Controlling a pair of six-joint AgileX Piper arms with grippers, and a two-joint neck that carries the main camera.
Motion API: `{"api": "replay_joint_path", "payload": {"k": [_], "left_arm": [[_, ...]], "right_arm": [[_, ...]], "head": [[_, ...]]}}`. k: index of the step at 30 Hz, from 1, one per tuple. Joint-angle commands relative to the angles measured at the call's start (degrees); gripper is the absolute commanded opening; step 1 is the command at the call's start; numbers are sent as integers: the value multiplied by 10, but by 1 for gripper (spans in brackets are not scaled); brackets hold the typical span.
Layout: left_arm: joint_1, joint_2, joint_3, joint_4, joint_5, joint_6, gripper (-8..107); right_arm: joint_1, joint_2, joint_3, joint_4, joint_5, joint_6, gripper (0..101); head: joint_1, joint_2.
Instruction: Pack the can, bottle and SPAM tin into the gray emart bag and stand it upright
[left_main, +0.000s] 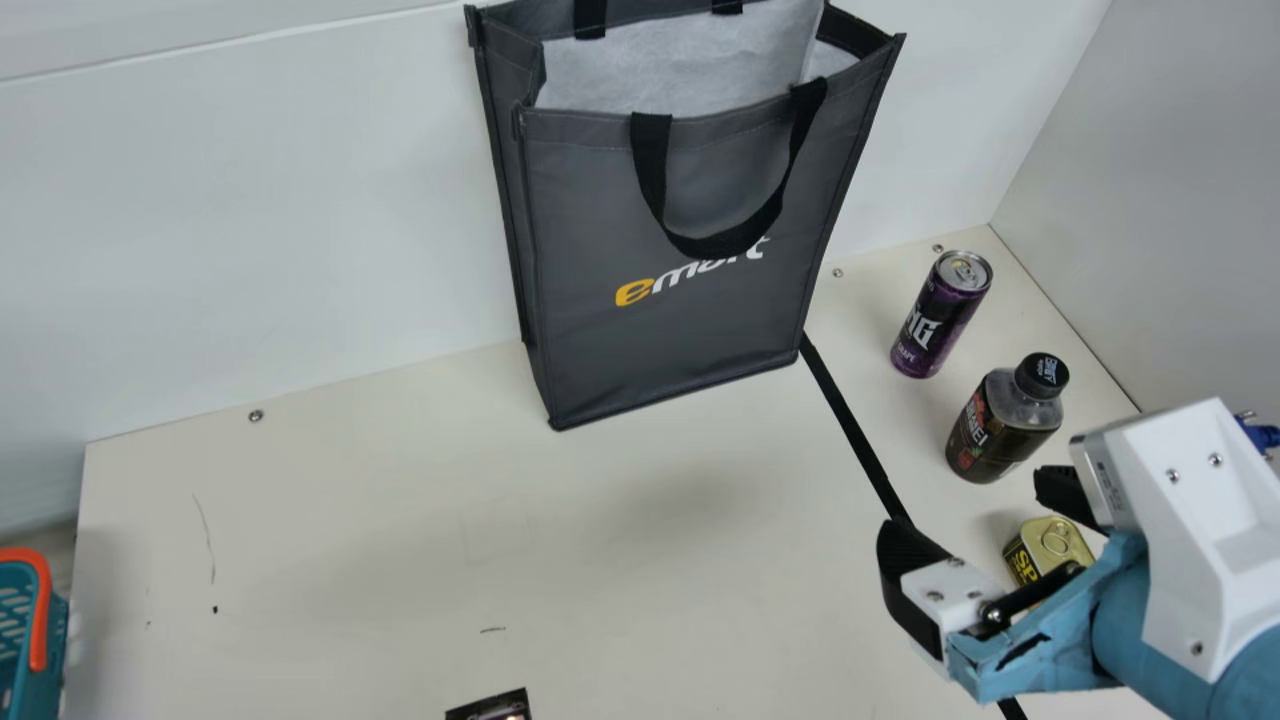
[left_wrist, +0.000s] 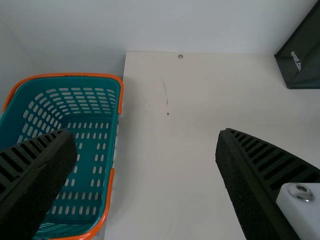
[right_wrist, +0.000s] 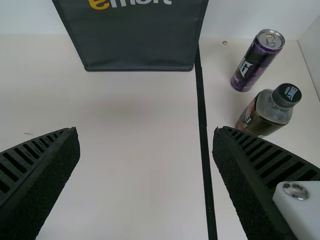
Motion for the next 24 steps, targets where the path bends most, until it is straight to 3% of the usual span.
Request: {"api": "replay_joint_path", "payload": {"k": [1, 24], "left_arm": [[0, 0, 0, 0, 0, 0, 90], [0, 0, 0, 0, 0, 0, 90]], "right_arm": [[0, 0, 0, 0, 0, 0, 95], [1, 3, 0, 2, -4, 2, 95]], "head": [[-13, 0], [-13, 0]]}}
